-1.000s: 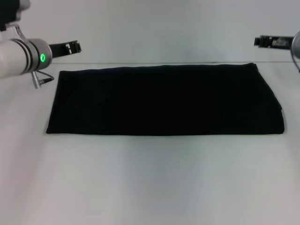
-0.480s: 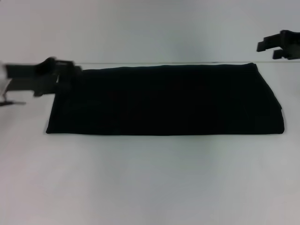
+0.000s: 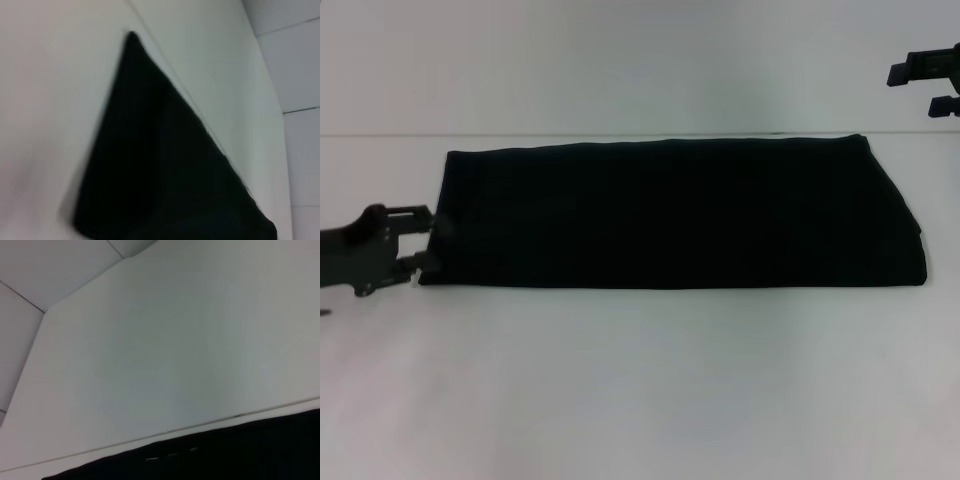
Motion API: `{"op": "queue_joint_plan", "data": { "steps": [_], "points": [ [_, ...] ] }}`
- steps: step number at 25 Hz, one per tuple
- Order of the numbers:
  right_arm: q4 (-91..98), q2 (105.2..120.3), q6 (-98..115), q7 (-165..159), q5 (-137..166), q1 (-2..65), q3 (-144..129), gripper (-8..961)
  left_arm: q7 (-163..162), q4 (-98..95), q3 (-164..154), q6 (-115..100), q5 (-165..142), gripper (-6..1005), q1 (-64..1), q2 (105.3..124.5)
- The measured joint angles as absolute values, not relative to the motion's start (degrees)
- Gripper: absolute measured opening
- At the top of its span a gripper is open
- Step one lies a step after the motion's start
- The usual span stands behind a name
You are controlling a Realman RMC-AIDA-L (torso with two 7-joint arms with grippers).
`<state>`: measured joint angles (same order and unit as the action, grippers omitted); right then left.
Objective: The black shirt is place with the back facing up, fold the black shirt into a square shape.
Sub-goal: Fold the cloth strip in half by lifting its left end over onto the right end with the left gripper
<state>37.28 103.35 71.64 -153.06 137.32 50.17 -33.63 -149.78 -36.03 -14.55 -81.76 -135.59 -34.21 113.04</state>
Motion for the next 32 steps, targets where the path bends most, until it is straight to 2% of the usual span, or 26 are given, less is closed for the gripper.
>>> {"op": "queue_joint_plan", "data": {
  "steps": [1, 16, 32],
  "points": [
    [37.3, 103.35, 71.7, -153.0, 137.2, 50.2, -33.6, 886, -149.6, -35.9, -14.5, -81.5, -135.6, 615, -34.0, 113.21],
    [36.7, 103.62, 70.8, -152.8, 137.1, 49.9, -33.5, 885, -151.4, -27.8, -7.0, -71.0, -135.2, 681, -31.9, 114.50],
    [36.5, 103.87, 69.9, -152.6, 137.1, 49.8, -33.3, 886, -151.9, -25.0, -6.7, -64.7, -133.6, 679, -32.4, 115.54]
  ]
}}
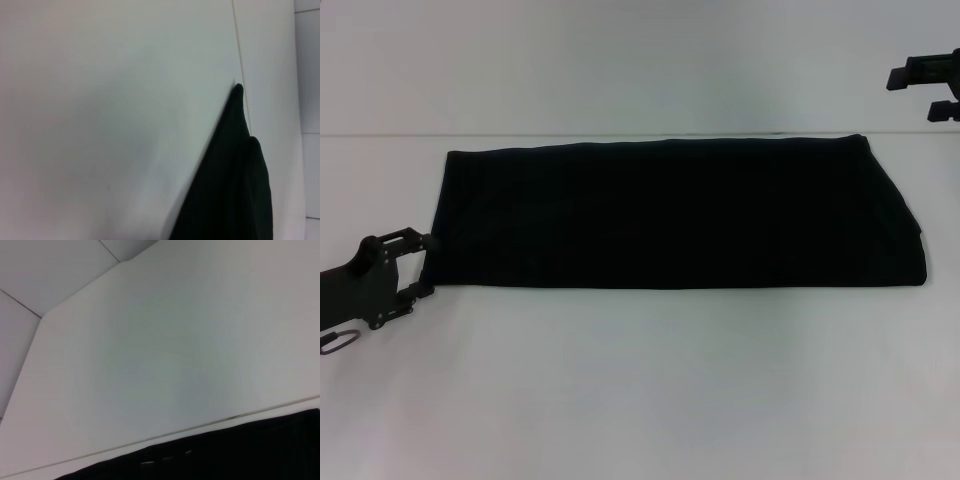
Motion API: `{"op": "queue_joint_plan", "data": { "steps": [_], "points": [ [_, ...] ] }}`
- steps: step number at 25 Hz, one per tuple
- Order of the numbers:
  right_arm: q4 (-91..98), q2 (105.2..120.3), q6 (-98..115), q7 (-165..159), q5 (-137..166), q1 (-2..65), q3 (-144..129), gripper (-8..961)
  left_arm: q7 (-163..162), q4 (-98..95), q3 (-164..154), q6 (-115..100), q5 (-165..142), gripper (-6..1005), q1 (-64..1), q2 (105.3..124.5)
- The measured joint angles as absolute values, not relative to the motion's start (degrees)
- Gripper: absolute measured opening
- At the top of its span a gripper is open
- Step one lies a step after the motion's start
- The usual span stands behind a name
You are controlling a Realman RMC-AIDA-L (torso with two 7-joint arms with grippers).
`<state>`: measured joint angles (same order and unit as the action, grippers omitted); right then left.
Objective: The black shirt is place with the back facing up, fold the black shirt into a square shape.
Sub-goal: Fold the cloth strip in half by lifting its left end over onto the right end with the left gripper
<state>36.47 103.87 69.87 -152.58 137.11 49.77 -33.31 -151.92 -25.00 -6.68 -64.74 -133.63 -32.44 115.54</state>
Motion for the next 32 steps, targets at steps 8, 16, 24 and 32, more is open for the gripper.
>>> {"op": "queue_joint_plan", "data": {
  "steps": [8, 16, 24, 32],
  "points": [
    [36.5, 103.89, 69.7, -152.6, 137.1, 49.6, -33.3, 885, -152.1, -24.0, -6.5, -64.8, -133.6, 675, -32.1, 115.58],
    [36.5, 103.89, 69.5, -152.6, 137.1, 49.6, -33.3, 886, -151.5, -21.1, -6.9, -60.5, -133.6, 651, -34.6, 115.63],
    [36.6, 103.89, 69.6, -152.6, 137.1, 49.5, -33.3, 886, -149.4, -19.3, -6.6, -58.3, -133.2, 623, -37.8, 116.21],
    [36.8, 103.87, 69.7, -152.5, 137.1, 49.3, -33.3, 886, -147.6, -19.3, -6.9, -56.2, -132.4, 596, -40.0, 116.28]
  ]
}}
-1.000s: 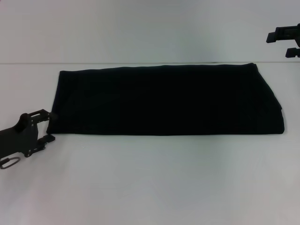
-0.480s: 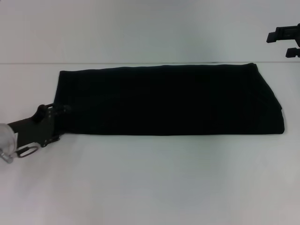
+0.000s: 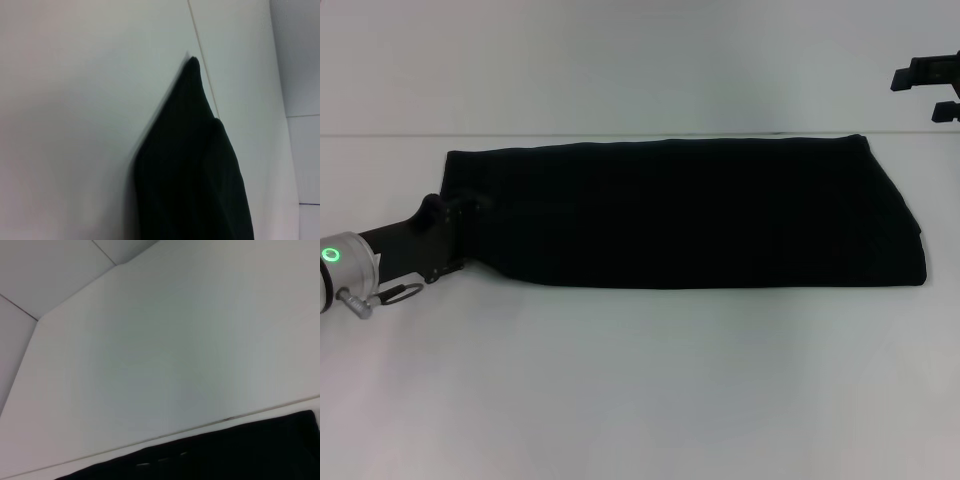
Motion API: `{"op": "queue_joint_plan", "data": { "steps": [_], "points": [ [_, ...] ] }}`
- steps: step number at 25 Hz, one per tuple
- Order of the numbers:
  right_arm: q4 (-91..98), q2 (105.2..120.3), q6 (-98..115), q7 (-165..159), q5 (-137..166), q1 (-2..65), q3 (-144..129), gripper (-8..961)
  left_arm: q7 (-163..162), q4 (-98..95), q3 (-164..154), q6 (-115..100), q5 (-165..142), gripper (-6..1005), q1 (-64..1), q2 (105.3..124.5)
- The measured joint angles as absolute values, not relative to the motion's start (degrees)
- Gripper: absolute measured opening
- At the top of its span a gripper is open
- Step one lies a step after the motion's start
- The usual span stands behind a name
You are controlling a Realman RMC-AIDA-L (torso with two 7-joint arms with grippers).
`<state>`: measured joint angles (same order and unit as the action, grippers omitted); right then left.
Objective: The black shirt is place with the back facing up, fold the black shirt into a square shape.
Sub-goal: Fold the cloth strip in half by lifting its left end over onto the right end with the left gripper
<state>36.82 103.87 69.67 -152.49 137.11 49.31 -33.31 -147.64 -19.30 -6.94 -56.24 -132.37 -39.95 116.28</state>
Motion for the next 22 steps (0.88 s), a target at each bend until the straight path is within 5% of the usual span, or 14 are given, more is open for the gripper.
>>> {"op": "queue_joint_plan", "data": {
  "steps": [13, 22],
  "points": [
    [37.0, 103.58, 70.1, -151.1, 135.3, 48.4, -33.3, 886, -145.5, -20.3, -12.7, -55.7, -133.5, 551, -40.6, 115.43],
    [36.9, 103.82, 70.7, -143.8, 132.3, 47.7, -32.8, 885, -143.4, -20.5, -13.1, -56.5, -133.4, 146, -40.6, 115.56]
  ]
}}
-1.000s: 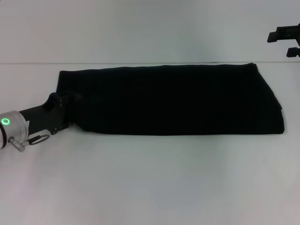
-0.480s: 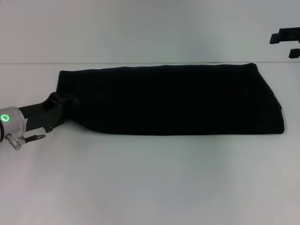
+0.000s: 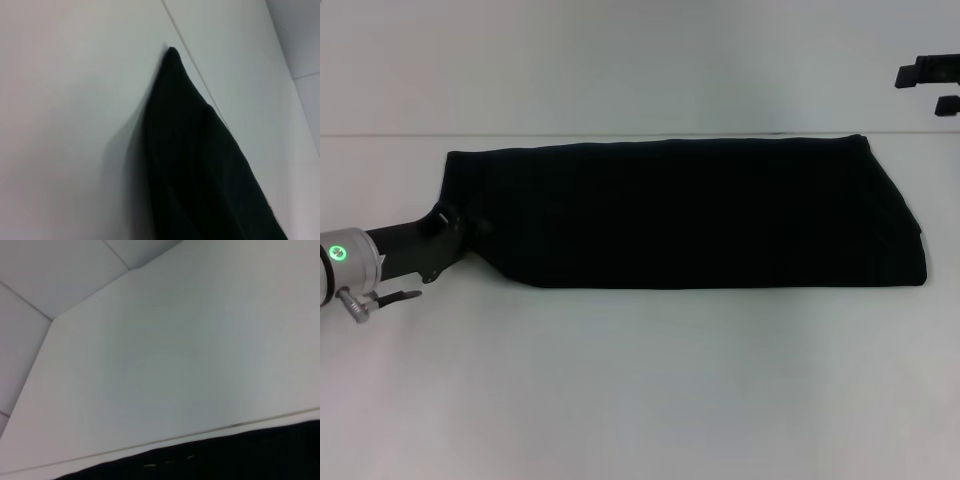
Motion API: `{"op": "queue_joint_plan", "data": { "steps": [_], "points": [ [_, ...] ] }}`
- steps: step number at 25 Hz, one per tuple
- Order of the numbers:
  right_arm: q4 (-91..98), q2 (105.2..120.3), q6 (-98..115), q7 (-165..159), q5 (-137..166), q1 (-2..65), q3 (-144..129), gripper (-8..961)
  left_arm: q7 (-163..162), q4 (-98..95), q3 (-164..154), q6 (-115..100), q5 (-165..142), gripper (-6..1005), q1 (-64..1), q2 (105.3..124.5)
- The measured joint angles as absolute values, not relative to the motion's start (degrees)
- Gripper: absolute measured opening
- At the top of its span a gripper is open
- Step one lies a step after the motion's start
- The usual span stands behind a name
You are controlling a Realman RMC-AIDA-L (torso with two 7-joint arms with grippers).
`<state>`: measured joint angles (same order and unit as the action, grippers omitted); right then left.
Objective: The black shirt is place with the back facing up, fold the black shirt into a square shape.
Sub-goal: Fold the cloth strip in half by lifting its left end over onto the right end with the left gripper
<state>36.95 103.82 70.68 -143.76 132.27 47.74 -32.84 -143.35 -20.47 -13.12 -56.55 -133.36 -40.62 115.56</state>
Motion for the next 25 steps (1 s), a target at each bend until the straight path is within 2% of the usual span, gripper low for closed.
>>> {"op": "queue_joint_plan", "data": {
  "steps": [1, 4, 11, 17, 20, 25],
  "points": [
    [36.9, 103.82, 70.7, -143.8, 132.3, 47.7, -32.8, 885, -142.9, -20.5, -13.1, -56.9, -133.3, 105, -40.6, 115.56],
    [37.4, 105.58, 72.5, -130.8, 122.9, 44.9, -30.6, 885, -142.2, -20.5, -12.9, -57.7, -133.2, 104, -40.7, 115.48],
    [39.9, 113.43, 76.0, -100.7, 99.5, 31.8, -27.4, 885, -139.6, -21.1, -13.1, -59.3, -132.5, 104, -40.4, 115.54],
    [34.9, 118.16, 75.9, -83.9, 93.8, 26.4, -24.9, 885, -138.0, -21.8, -12.9, -59.2, -132.5, 105, -40.2, 115.27],
    [32.4, 118.94, 75.5, -80.4, 93.1, 25.7, -22.2, 885, -138.1, -22.6, -13.5, -59.6, -132.9, 105, -40.3, 115.10],
    [30.9, 118.36, 75.6, -80.4, 92.9, 25.6, -21.5, 885, -138.0, -24.4, -13.6, -60.2, -134.5, 105, -39.2, 115.01]
  ]
}}
